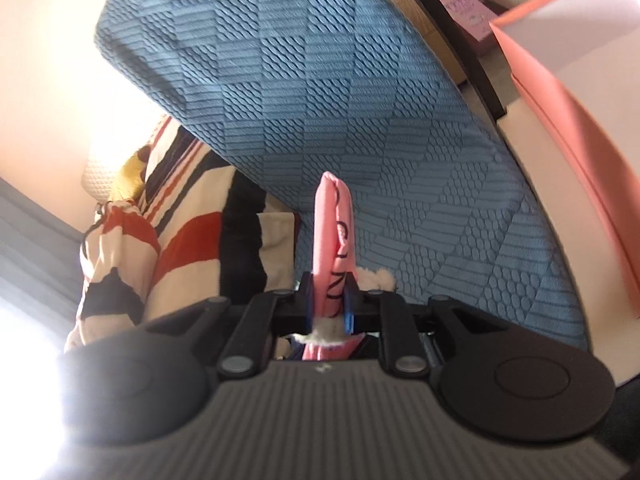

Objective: Organize objects
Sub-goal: 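Take the tied pink band with the right gripper while the left gripper opens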

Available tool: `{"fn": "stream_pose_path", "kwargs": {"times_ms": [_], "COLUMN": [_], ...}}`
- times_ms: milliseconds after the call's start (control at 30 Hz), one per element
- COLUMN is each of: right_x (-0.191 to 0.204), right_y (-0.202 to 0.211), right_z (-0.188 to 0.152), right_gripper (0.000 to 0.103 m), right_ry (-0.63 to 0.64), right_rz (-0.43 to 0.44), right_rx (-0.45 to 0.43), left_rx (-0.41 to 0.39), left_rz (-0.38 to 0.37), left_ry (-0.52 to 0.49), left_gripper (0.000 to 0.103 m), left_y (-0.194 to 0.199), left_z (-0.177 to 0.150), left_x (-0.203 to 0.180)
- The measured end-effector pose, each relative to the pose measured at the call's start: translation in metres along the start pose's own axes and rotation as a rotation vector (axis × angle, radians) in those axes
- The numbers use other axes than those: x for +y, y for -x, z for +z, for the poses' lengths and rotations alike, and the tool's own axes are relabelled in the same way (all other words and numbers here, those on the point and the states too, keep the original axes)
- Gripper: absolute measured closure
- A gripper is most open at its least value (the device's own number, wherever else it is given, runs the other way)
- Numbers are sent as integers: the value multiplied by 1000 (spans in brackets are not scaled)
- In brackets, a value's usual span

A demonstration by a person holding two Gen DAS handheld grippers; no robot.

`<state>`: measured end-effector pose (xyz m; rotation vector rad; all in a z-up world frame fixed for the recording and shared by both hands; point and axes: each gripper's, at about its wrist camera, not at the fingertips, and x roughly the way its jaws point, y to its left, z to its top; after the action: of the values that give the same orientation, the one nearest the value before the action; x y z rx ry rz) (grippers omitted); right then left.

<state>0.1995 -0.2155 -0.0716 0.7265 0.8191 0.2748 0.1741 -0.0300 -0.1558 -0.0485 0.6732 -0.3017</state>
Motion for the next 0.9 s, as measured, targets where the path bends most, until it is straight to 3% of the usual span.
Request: {"fn": "stream_pose_path", "kwargs": {"times_ms": [233,567,733,900], "right_x": [15,11,-5,-26], "right_y": [54,128,158,186], "right_z": [8,24,36,48], "right_gripper": [86,86,86,86], "right_ry": [73,82,83,55], "right_rz": [12,-15,-49,-78], "right_rx": [-68,-171,-217,-263], "left_rx": [2,-5,2,3], "left_rz": [-4,-37,-92,-127], "left_ry": [23,-7,23,-16], "left_gripper": [38,15,14,14], "left_y": [40,81,90,96], "left_z": [13,30,40,49], "left_x": [-22,-69,-89,-121]}}
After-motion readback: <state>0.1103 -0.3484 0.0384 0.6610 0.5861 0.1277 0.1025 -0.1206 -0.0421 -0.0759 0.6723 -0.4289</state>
